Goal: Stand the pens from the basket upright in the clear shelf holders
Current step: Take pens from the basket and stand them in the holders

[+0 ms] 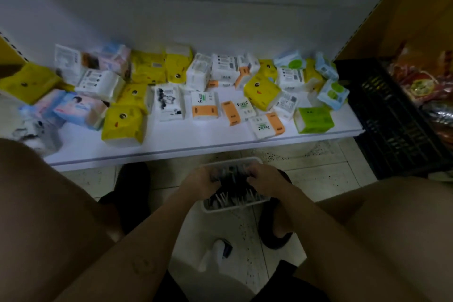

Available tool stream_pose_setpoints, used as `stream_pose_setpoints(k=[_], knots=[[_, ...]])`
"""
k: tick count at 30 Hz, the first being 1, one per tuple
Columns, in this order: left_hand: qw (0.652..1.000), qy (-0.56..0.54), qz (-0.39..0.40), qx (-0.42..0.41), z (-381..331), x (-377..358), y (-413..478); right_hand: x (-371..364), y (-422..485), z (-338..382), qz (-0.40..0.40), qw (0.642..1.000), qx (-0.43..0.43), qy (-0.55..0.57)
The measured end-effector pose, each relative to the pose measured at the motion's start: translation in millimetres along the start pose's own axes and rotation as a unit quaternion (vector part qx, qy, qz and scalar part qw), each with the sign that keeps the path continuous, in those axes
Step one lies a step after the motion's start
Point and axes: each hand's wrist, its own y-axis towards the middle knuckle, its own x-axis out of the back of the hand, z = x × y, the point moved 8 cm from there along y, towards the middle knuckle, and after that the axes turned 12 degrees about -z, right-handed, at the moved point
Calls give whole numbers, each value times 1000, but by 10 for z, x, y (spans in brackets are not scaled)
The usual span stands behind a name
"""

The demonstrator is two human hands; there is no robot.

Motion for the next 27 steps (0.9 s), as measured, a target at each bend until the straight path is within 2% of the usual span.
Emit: stream_pose_setpoints(k=[3, 7, 11, 16, 23, 27], knots=[[999, 44, 23, 3, 97, -153, 130, -140, 100, -362, 35, 996, -73, -26], [996, 34, 75, 23, 199, -579, 286, -262, 178, -810, 83, 985, -149, -27], [991, -3, 133, 33, 113, -1049, 351, -309, 420, -943, 69, 984, -166, -15], [981, -10, 190, 43, -40, -1519, 403, -723, 612, -956, 100, 982, -145, 62], [978, 9, 202, 53, -123, -1816, 515, -1046, 597, -971, 118, 973, -173, 95], [982, -17, 176, 67, -60, -1773, 530, -1235, 568, -888, 135, 949, -210, 194]])
